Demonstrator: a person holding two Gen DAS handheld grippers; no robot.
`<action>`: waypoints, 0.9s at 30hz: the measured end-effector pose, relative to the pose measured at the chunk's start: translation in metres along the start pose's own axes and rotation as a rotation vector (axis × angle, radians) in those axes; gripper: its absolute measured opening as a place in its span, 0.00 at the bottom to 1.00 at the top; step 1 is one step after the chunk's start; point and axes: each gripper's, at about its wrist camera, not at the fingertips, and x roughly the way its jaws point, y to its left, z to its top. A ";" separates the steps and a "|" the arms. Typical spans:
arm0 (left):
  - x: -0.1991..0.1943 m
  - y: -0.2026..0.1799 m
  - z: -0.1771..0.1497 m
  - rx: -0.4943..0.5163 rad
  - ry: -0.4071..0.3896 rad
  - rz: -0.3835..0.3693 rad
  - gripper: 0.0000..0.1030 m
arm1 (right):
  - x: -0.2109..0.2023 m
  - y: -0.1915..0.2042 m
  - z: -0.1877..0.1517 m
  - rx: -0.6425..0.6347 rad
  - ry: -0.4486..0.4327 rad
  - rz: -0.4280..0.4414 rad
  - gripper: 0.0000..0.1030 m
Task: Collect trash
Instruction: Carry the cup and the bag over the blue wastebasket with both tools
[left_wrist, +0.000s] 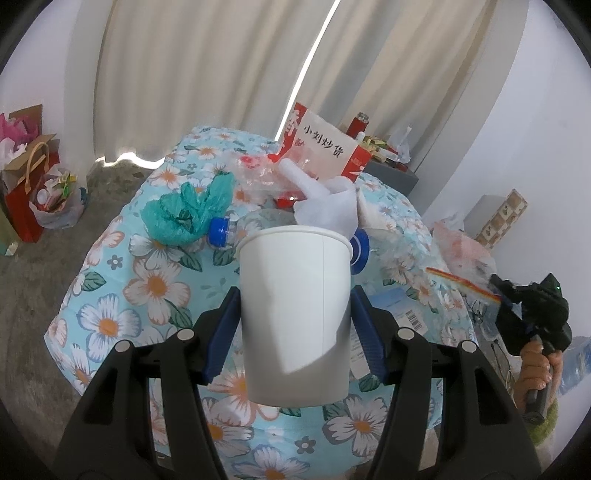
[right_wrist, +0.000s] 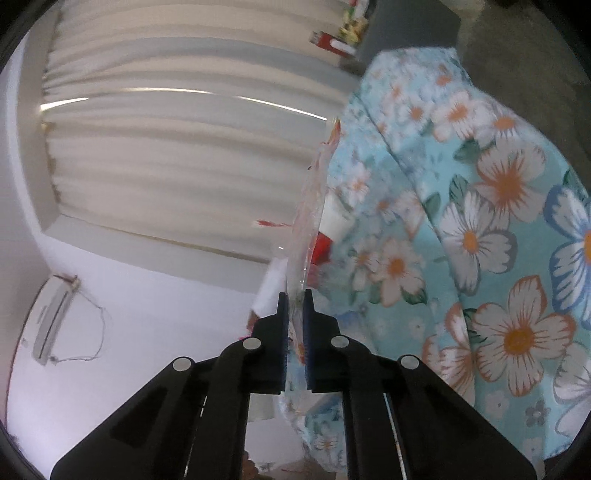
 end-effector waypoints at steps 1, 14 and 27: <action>-0.002 -0.002 0.001 0.005 -0.007 -0.005 0.55 | -0.004 0.002 -0.001 -0.005 -0.009 0.008 0.07; -0.007 -0.045 0.013 0.089 -0.036 -0.068 0.55 | -0.063 0.014 -0.005 -0.040 -0.119 0.076 0.07; 0.016 -0.143 0.027 0.242 -0.034 -0.198 0.55 | -0.143 0.006 0.002 -0.068 -0.302 0.059 0.07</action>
